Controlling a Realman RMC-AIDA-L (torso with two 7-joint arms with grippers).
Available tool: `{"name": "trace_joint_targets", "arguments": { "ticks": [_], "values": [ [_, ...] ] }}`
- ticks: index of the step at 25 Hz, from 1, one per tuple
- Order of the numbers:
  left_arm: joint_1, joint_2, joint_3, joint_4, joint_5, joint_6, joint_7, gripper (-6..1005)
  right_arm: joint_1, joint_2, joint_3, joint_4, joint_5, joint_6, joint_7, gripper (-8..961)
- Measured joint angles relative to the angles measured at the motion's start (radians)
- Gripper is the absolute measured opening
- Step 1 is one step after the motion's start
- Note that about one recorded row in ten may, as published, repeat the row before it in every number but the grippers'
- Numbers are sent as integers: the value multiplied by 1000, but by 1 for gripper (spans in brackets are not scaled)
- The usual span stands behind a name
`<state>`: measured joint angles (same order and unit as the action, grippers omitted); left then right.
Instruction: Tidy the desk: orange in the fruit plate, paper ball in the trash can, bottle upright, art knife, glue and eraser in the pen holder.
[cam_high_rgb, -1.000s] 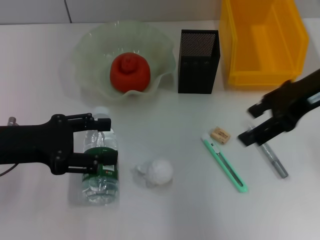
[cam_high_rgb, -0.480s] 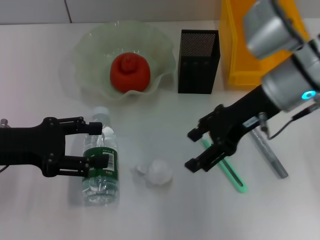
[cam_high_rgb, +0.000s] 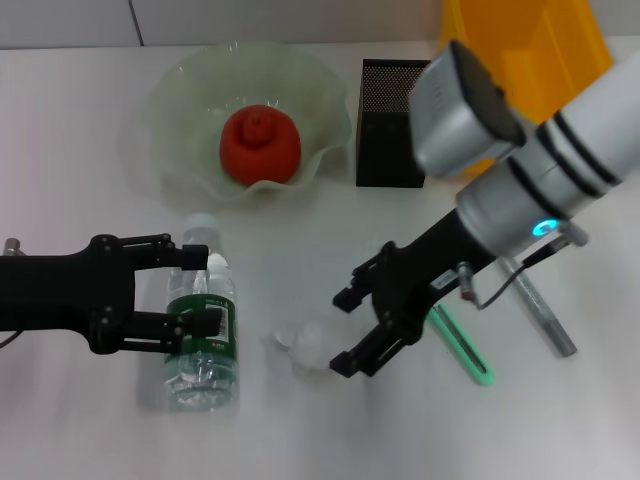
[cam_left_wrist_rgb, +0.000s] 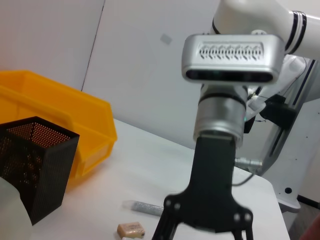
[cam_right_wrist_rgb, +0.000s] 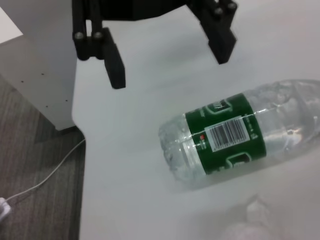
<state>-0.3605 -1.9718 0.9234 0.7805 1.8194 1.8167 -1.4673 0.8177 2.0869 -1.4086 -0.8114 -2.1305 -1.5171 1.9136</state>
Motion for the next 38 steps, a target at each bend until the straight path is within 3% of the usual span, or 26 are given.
{"name": "trace_joint_targets", "arguments": {
  "ticks": [7,14,24,26,31,38],
  "values": [
    [0,-2,0,-1,0,-10,1,843,-10,3,-175,30,86,166,0,835],
    [0,-4,0,-1,0,-24,1,843,-3,4,-237,46,123,224,-2,830],
    [1,-1,0,-1,0,-33,0,842,-8,4,-240,30,154,216,-12,493],
    [1,2,-1,-1,-1,-30,-2,842,-17,3,-233,11,155,203,-6,493],
    [1,3,-12,-1,-2,-27,-3,842,-99,-6,-133,-82,143,94,-2,493],
    [0,4,-23,-1,-2,-27,-5,842,-315,-8,247,-385,49,-108,18,492]
  ]
}}
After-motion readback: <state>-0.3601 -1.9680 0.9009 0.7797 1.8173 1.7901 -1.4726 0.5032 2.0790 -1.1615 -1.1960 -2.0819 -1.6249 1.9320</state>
